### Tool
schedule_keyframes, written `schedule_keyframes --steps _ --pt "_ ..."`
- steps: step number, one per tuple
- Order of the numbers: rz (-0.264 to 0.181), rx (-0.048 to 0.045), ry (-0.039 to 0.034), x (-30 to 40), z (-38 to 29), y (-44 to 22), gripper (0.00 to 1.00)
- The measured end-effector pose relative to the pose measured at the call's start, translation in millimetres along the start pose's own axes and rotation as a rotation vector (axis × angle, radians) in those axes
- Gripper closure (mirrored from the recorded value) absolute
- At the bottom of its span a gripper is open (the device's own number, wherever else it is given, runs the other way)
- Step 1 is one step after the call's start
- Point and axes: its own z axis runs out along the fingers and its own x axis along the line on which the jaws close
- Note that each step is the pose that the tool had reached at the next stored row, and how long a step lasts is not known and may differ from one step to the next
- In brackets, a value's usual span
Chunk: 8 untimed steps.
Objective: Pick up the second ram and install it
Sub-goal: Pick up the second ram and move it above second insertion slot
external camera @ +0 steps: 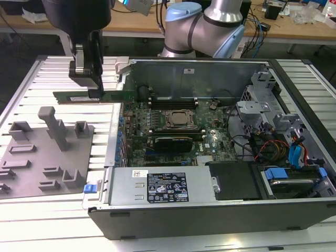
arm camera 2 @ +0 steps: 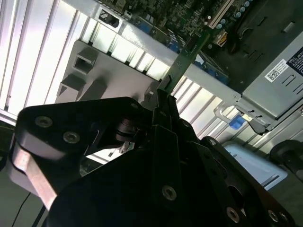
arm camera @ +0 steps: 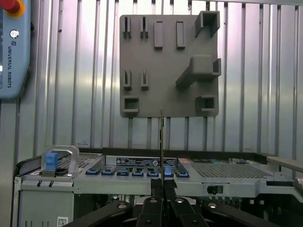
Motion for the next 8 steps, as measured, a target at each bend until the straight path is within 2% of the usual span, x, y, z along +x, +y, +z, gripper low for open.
schedule_keyframes --steps 3,8 --pt "0.0 -0.0004 0.0 0.2 0.3 -5.1 0.87" --pt "0.0 -0.0015 -0.0004 0.5 1.0 -19.3 0.87"
